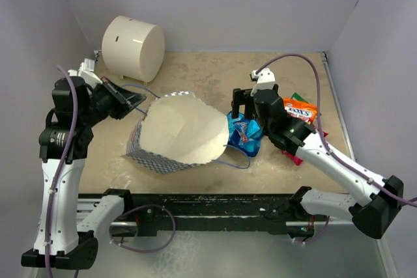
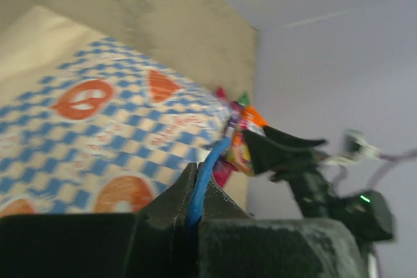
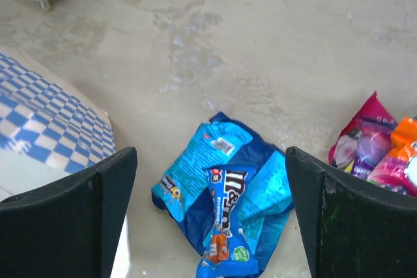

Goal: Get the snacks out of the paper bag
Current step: Place the snack at the center of the board.

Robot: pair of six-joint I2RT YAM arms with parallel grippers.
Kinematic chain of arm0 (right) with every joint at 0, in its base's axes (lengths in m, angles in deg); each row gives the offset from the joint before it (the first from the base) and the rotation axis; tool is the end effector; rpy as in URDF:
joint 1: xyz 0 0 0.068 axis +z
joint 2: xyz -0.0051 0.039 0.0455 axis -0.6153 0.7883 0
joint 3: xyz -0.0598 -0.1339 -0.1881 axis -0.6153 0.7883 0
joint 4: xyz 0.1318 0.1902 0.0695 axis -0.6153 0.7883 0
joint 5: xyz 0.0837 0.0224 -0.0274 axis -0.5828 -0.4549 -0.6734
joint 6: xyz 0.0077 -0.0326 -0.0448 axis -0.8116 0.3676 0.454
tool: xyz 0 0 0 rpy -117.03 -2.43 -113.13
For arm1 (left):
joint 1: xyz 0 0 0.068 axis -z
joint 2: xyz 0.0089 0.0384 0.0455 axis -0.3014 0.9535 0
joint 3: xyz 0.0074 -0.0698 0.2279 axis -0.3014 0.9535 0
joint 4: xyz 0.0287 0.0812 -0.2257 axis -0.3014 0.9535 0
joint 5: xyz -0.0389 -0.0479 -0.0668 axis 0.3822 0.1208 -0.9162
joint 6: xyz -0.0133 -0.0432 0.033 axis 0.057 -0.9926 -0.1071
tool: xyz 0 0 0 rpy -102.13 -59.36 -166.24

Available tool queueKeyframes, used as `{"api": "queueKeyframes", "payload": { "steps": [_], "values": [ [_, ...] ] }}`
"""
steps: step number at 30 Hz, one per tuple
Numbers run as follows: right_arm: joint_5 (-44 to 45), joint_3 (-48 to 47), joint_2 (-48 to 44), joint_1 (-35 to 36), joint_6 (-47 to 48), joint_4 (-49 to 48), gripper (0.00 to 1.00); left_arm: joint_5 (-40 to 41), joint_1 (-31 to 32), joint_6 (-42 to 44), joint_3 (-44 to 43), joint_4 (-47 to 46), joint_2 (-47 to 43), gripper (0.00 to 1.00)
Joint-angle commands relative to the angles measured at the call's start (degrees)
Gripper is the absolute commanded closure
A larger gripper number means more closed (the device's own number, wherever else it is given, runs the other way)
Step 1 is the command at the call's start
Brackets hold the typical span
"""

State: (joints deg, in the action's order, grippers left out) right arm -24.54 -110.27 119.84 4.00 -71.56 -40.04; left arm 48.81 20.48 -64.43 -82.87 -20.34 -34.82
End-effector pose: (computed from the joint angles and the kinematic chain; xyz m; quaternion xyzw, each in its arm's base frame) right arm 0.2007 0.1567 0.3193 -0.0120 0.7943 0.1310 0.5931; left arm 0.1564 -0.0248 0.4092 -0.2447 0.7628 -0.4420 0.4035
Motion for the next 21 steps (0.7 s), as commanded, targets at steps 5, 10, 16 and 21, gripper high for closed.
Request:
{"api": "queueKeyframes", "payload": {
  "steps": [5,10,16,21],
  "values": [
    [-10.3,-13.77,0.92,-0.16,-1.12,7.82,0.0,32.85,-0.43,19.75,-6.0,25.73,1.56,1.0],
    [-12.64,-19.0,0.86,-0.21,-6.02,15.13,0.0,44.65,-0.47,24.26,-8.67,30.39,3.8,0.94],
    [-9.95,-21.62,-0.88,-0.14,-4.53,17.79,0.01,39.89,-0.44,24.17,-17.15,30.75,3.41,0.49],
    [-5.86,-20.15,-4.66,-0.15,-5.03,14.94,0.01,38.03,-0.4,22.62,-21.1,31.19,2.63,0.22]
  ]
}}
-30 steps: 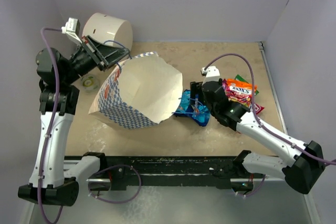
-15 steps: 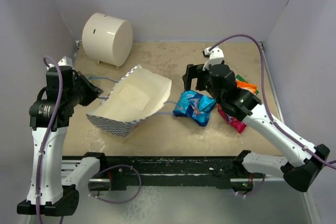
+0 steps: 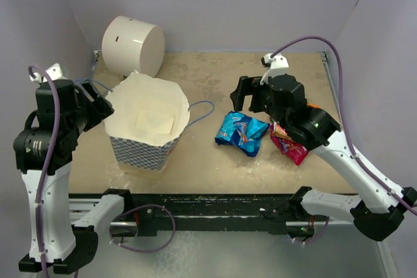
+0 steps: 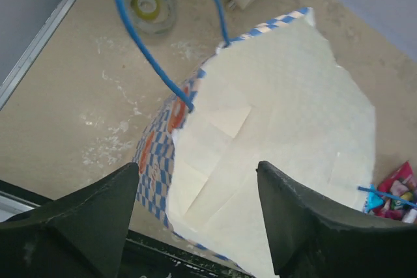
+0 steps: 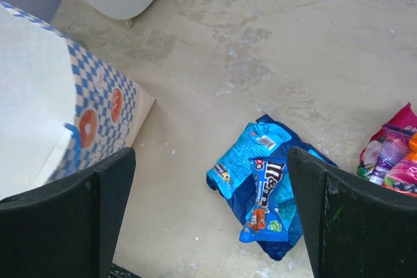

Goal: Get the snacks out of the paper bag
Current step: Place the snack at the center of the board, then reset both arms

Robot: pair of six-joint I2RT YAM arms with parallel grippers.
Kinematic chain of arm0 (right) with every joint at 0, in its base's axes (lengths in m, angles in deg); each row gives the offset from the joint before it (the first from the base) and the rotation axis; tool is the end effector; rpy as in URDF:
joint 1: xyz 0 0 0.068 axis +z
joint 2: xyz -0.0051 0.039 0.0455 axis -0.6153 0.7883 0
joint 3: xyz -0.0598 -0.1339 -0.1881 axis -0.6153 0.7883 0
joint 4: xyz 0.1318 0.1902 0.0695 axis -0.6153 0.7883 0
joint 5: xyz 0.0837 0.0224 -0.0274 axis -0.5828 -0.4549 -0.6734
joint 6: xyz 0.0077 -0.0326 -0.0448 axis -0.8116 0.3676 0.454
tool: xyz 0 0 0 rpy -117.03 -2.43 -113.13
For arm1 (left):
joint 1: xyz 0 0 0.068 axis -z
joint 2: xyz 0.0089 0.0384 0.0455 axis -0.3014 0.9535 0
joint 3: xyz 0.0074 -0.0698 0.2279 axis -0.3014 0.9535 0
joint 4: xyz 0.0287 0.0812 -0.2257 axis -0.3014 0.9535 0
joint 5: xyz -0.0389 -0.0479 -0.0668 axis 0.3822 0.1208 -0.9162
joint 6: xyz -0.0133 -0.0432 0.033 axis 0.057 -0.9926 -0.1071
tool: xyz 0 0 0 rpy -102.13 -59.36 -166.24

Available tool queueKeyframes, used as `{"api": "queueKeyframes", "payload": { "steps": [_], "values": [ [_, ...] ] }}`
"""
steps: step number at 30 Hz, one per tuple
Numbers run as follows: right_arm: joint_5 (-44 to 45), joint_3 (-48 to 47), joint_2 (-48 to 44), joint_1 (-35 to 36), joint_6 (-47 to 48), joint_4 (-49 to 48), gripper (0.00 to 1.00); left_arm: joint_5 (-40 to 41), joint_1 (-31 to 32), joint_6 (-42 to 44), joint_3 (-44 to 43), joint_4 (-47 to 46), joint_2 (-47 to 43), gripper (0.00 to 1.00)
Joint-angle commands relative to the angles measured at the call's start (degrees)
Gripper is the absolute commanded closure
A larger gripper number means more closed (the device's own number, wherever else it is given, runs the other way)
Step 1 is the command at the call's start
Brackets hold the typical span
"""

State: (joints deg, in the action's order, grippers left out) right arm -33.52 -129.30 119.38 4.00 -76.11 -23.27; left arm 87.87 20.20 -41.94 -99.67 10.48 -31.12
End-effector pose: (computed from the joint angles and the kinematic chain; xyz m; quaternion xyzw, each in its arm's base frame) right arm 0.1808 0.1463 0.3975 -0.0222 0.7861 0.2234 0.5759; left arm 0.1178 0.0034 0.4224 -0.2952 0.8362 -0.0461 0.4599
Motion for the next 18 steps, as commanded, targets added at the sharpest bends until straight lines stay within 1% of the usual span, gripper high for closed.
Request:
{"api": "queueKeyframes", "payload": {
  "steps": [1,4,5,6,9,12,15,18],
  "values": [
    [3.13,-0.77,-5.05,-0.14,-0.36,-2.3,0.0,-1.01,-0.11,-0.03,-4.92,0.69,-1.06,0.19],
    [3.66,-0.7,-6.62,-0.15,0.19,-2.76,0.0,-0.19,-0.12,-0.82,-6.44,1.88,-1.03,0.09],
    [3.57,-1.07,-6.78,-0.19,0.62,-2.58,0.01,0.01,-0.11,-0.95,-6.93,2.17,-1.2,0.02],
    [3.64,-1.53,-6.81,-0.15,0.81,-2.17,0.0,0.33,-0.13,-1.09,-7.28,2.36,-1.41,0.0],
    [4.35,-2.89,-6.77,-0.16,1.09,-0.08,0.0,1.35,-0.15,-1.96,-9.0,3.56,-1.99,0.01],
    [5.25,-4.32,-7.45,-0.19,1.09,2.15,0.0,-0.24,-0.11,-2.29,-11.53,3.34,-2.59,0.01],
    [7.49,-6.42,-9.14,-0.17,0.94,5.36,0.01,-6.29,-0.11,0.62,-13.35,-3.09,-3.51,0.01],
    [9.97,-10.39,-11.48,-0.15,0.26,9.75,0.01,-17.58,-0.11,7.63,-13.24,-14.01,-4.55,0.01]
  ]
}}
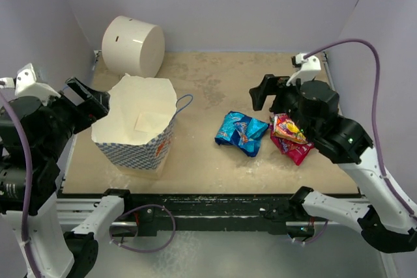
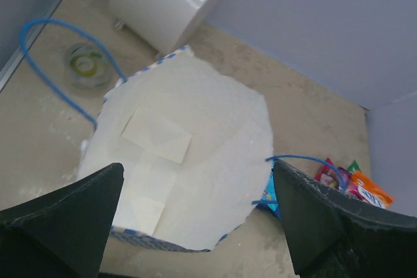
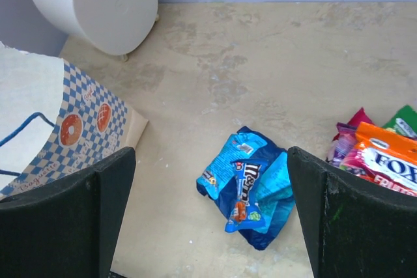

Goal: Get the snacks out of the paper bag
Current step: Reset both arms

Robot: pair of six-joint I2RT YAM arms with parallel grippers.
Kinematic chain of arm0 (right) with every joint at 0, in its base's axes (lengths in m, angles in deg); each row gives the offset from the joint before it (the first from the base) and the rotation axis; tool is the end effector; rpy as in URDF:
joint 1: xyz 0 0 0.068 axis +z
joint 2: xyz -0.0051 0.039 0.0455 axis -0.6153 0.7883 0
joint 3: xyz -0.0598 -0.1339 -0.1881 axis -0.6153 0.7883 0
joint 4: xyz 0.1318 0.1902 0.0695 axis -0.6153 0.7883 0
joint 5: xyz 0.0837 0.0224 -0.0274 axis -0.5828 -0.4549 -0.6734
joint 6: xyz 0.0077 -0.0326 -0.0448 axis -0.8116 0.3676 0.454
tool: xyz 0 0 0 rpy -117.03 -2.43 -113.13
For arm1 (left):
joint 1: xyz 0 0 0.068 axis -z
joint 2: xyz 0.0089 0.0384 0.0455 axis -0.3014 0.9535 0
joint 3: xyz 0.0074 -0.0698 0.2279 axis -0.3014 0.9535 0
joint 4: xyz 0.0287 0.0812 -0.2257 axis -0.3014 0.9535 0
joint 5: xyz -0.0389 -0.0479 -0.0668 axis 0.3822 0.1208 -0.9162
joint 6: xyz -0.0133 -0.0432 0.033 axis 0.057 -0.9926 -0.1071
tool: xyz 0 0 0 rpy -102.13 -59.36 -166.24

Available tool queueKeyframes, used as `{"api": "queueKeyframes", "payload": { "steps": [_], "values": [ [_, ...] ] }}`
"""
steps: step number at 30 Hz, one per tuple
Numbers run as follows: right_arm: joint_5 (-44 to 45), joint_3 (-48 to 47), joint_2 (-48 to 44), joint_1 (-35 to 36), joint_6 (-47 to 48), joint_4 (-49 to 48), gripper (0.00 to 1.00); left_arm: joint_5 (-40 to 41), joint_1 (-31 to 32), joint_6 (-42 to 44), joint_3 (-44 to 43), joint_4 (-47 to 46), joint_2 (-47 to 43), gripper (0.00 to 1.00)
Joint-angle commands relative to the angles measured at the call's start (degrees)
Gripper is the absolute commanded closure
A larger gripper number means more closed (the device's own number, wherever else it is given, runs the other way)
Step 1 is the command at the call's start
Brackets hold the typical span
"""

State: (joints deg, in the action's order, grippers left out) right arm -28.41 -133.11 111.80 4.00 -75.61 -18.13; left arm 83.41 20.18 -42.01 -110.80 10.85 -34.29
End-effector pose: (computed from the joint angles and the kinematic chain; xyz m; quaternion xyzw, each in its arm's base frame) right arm 0.1457 0.1104 0.4330 0.0158 0.7519 0.2174 0.6223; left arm 0.0708 0.0027 0.4664 -0.2707 0.7828 -0.1175 0.5478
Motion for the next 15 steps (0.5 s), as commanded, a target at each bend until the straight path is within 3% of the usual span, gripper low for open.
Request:
{"api": "queueKeyframes", "payload": {
  "steps": [1,5,9,15],
  "values": [
    [5.54,-8.03,-4.88,-0.15,-0.55,6.14,0.01,-17.25,-0.08,10.37,-2.18,-17.24,-1.64,0.01],
    [4.21,-12.93,-9.52,-0.15,-1.29,10.35,0.0,-28.43,-0.08,20.28,-4.05,-21.75,-1.87,0.01],
    [2.66,-14.46,-14.84,-0.18,-2.74,11.11,0.0,-28.3,-0.08,26.79,-7.19,-17.96,-1.47,0.01],
    [5.0,-16.03,-17.85,-0.17,-6.69,13.24,0.0,-29.19,-0.08,18.97,-3.77,-20.03,-4.33,0.01]
  ]
}}
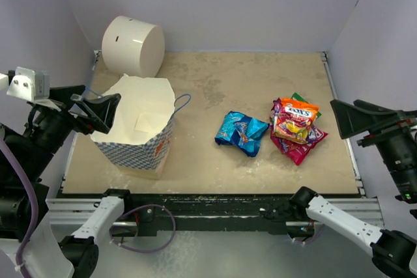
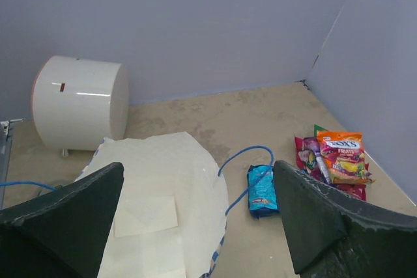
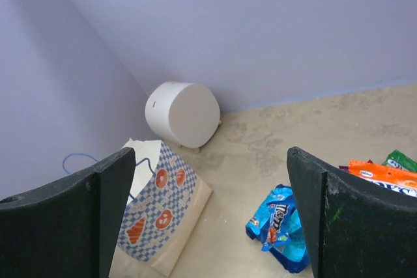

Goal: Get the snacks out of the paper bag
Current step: Reset both arms

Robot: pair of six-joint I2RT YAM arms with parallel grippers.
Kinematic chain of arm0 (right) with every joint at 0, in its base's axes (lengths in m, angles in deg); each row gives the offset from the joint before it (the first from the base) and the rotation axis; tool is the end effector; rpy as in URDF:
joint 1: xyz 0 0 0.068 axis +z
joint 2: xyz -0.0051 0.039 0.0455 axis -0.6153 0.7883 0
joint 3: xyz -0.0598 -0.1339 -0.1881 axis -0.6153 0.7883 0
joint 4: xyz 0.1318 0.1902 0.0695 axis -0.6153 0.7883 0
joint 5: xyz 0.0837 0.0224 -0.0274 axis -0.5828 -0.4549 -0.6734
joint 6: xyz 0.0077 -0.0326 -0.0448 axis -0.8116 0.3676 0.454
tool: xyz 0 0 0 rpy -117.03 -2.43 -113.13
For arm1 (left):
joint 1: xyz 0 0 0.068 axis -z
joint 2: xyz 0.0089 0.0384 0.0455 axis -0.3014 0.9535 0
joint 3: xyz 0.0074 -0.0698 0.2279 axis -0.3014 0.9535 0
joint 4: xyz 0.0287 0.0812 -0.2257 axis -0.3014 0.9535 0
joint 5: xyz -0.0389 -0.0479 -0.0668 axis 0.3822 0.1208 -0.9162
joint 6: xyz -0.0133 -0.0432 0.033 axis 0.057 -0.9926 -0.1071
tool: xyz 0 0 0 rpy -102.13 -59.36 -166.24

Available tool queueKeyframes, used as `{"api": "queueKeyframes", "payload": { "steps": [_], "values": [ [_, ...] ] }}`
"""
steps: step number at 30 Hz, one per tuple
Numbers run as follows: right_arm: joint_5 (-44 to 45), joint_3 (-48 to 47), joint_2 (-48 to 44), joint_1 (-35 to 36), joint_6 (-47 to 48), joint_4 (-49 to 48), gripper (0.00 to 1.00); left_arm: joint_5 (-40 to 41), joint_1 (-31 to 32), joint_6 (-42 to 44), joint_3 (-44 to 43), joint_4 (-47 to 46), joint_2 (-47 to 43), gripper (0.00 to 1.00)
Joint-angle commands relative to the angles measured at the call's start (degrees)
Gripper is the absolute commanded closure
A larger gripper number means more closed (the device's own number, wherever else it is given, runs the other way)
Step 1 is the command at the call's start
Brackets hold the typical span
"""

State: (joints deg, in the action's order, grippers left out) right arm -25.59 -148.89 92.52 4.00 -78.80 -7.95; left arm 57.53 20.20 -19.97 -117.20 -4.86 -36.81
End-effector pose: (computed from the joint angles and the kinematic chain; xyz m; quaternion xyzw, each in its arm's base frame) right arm 0.0160 -0.0086 0.5047 0.1065 0.6004 0.3290 0.7211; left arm 0.0349 -0.0129 0.5180 0.0460 0.6907 -0.1969 0.6943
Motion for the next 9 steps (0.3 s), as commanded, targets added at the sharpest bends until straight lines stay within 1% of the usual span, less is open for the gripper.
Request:
{"api": "queueKeyframes", "payload": {
  "steps": [1,5,9],
  "values": [
    [2.74,-0.35,1.43,-0.22,-4.07,3.54,0.0,-3.56,-0.11,-5.45,4.37,-5.92,-2.8,0.01],
    [5.14,-1.08,1.87,-0.14,-6.2,7.44,0.0,-4.48,-0.11,-12.15,9.01,-10.71,-5.65,0.01],
    [7.85,0.16,1.39,-0.17,-7.93,9.04,0.0,-6.83,-0.11,-13.96,9.46,-11.26,-5.46,0.01]
  ]
}}
